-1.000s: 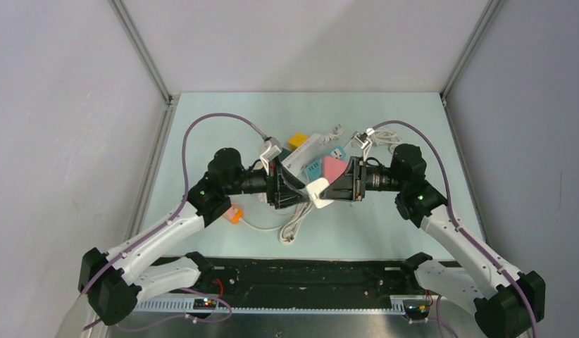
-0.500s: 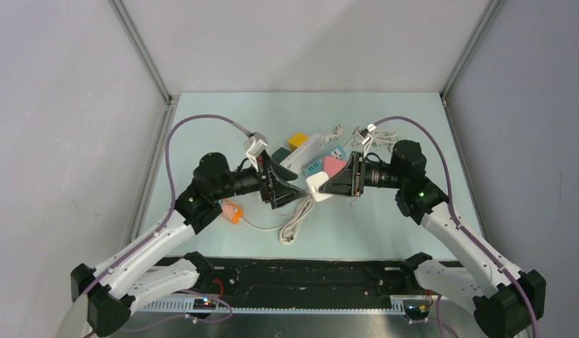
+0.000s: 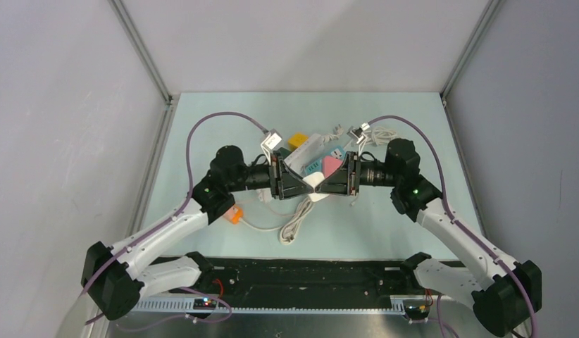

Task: Insert the plug
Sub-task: Pick up the plug from the center of the board.

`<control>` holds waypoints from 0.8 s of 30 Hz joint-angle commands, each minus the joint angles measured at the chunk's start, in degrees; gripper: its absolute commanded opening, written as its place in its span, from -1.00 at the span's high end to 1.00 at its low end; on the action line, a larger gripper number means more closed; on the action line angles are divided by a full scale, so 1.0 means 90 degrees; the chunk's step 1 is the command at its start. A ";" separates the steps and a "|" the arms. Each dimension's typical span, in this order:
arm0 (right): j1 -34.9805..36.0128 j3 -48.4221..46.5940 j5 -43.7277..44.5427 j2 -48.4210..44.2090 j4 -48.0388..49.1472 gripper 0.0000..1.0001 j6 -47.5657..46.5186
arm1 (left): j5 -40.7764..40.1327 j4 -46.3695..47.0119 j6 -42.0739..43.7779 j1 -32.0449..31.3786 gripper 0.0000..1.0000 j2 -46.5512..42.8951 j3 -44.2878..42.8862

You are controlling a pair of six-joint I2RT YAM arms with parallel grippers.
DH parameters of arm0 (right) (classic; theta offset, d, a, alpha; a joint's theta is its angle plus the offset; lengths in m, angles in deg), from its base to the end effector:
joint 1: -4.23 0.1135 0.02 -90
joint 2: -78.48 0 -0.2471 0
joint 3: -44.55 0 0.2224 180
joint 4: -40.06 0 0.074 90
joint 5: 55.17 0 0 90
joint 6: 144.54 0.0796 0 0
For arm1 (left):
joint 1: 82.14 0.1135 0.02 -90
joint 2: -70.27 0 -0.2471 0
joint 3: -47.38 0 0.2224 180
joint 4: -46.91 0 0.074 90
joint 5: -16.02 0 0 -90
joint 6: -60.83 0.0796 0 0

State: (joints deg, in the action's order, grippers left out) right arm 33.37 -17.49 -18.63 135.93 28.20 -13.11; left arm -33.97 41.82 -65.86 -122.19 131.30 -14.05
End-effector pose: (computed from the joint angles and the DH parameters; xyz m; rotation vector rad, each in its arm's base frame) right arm 0.1690 0.1674 0.3242 -0.5980 1.8659 1.6473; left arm 0.1640 -0.2047 0.3202 0.6549 1.7777 -1.5399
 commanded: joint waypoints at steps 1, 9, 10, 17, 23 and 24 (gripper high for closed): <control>0.0054 -0.0372 -0.0014 0.0013 0.0352 1.00 0.0020 | 0.0593 0.0328 -0.0202 -0.0034 0.30 0.0061 -0.0214; -0.0039 -0.0440 0.0101 0.0059 0.0202 1.00 -0.0086 | 0.0762 0.0322 -0.0258 0.0078 0.97 0.0022 -0.0207; -0.0047 -0.0441 0.0105 0.0061 0.0176 1.00 -0.0115 | 0.0760 0.0328 -0.0291 0.0092 0.99 0.0023 -0.0199; -0.0034 -0.0466 0.0346 0.0125 -0.0039 1.00 -0.0376 | 0.0767 0.0323 -0.0728 0.0241 1.00 0.0277 -0.0267; 0.0060 -0.0853 0.0966 0.0255 -0.1016 1.00 -0.1141 | 0.0786 0.0328 -0.1335 0.0475 0.75 0.0597 -0.0304; 0.0074 -0.0954 0.1011 0.0301 -0.1153 1.00 -0.1207 | 0.0793 0.0324 -0.1341 0.0507 0.58 0.0620 -0.0307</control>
State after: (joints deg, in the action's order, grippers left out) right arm 33.29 -20.66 -16.53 137.59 22.84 -20.82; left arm -26.19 44.29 -76.77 -118.34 135.57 -14.81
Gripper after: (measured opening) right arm 0.233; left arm 0.136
